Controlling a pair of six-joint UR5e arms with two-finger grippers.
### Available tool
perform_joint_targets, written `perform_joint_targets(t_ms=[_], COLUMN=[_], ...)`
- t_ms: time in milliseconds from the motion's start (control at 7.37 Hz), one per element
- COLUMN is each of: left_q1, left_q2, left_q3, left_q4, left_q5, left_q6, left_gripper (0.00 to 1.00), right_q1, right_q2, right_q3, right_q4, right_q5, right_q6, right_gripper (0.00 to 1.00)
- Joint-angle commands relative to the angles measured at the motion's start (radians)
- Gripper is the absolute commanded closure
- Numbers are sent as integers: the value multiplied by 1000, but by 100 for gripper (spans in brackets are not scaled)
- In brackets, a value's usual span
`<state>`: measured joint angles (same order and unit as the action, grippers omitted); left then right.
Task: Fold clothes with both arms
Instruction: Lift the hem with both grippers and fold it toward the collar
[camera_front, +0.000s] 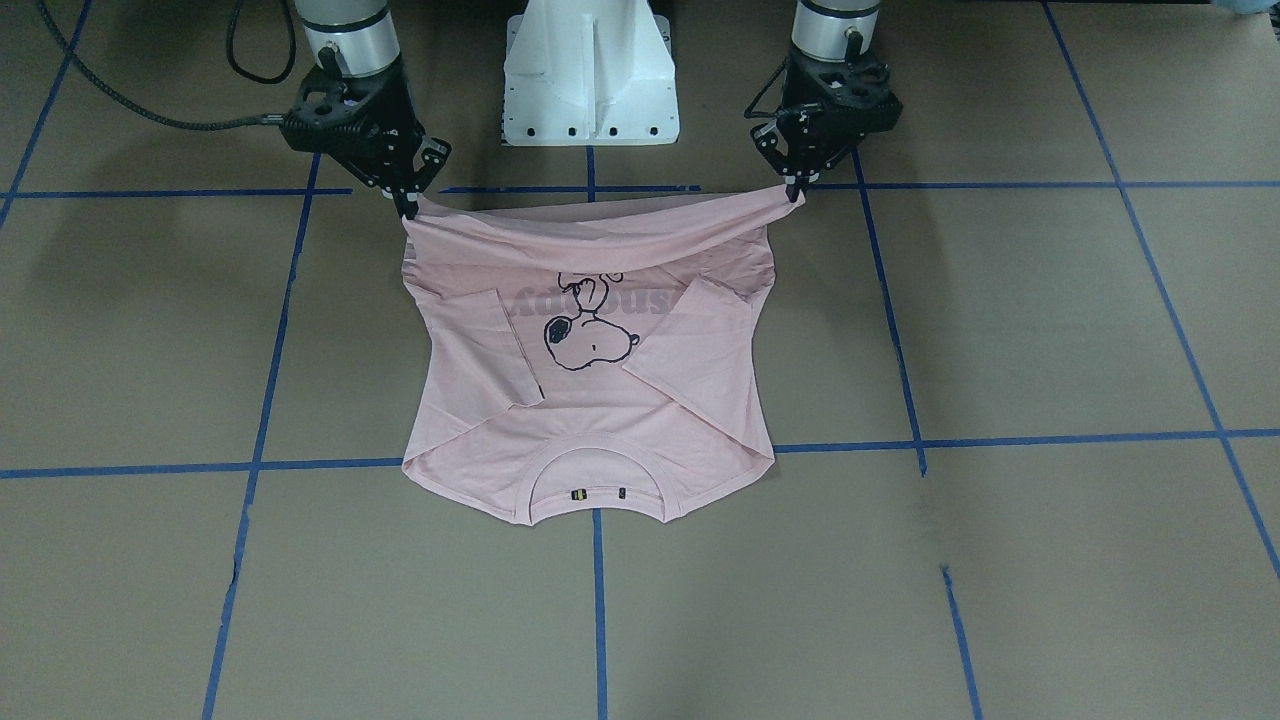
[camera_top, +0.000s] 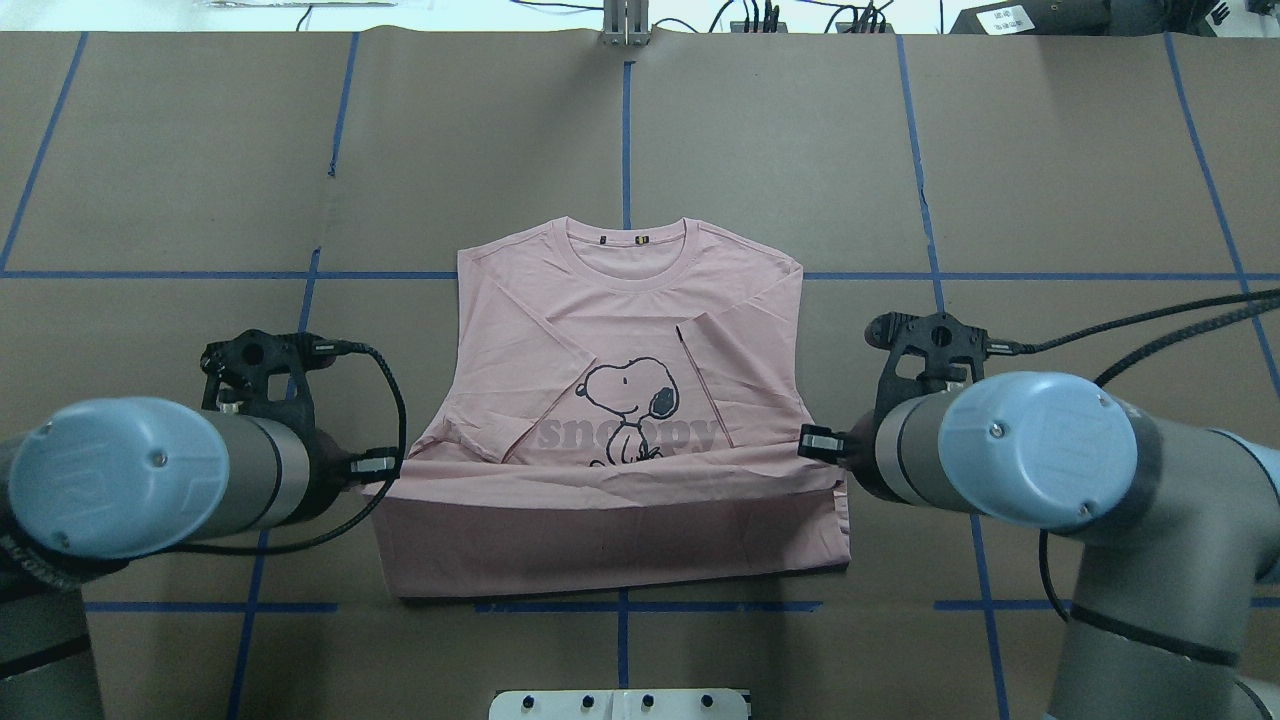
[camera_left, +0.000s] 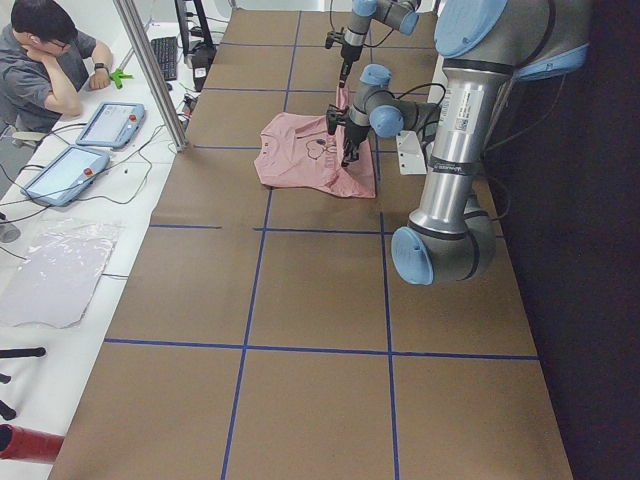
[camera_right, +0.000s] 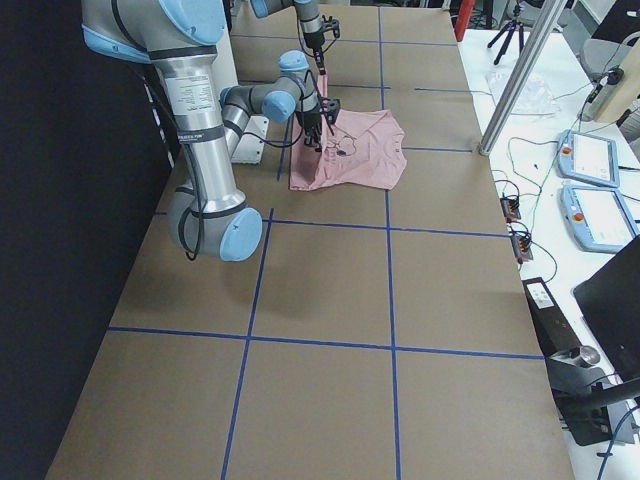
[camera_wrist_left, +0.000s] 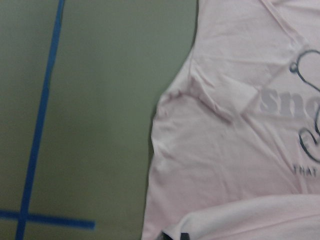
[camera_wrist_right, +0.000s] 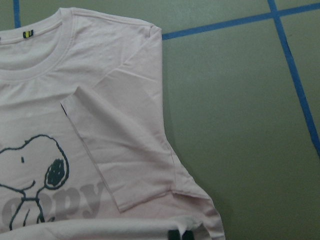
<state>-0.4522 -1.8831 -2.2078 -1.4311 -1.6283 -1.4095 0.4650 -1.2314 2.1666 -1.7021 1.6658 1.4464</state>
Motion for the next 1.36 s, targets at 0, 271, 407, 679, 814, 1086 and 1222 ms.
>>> perform_joint_targets(t_ms=[0,271,407,679,814,1086,1222], left_q1=[-104,-152,-172,-192,-198,-200,-207], left_q2=[-88,-91,-91,-97,-119,-157,-159], left_q3=[150,287,339,422,450,502,508], left_q4=[-24,-177,-233,-322,-325,-325,-325], left_q5=[-24,-24,-25,-24,-24,-24,-24], left_q6=[68,75,90,106,106,96,96], left_gripper=[100,100,100,100,100,100,100], right_q1=[108,142,162,208,225,250,250], right_q2=[61,143,170,168,170,196,222], right_q3=[-92,-212,-272,-432,-482,-549,-594], right_q4=[9,10,34,241,271,324,326], right_q5=[26,37,37,58,65,66,66], right_q6=[-99,-116,-129,-139,-149,-158,-159], right_gripper=[100,100,100,100,100,100,100])
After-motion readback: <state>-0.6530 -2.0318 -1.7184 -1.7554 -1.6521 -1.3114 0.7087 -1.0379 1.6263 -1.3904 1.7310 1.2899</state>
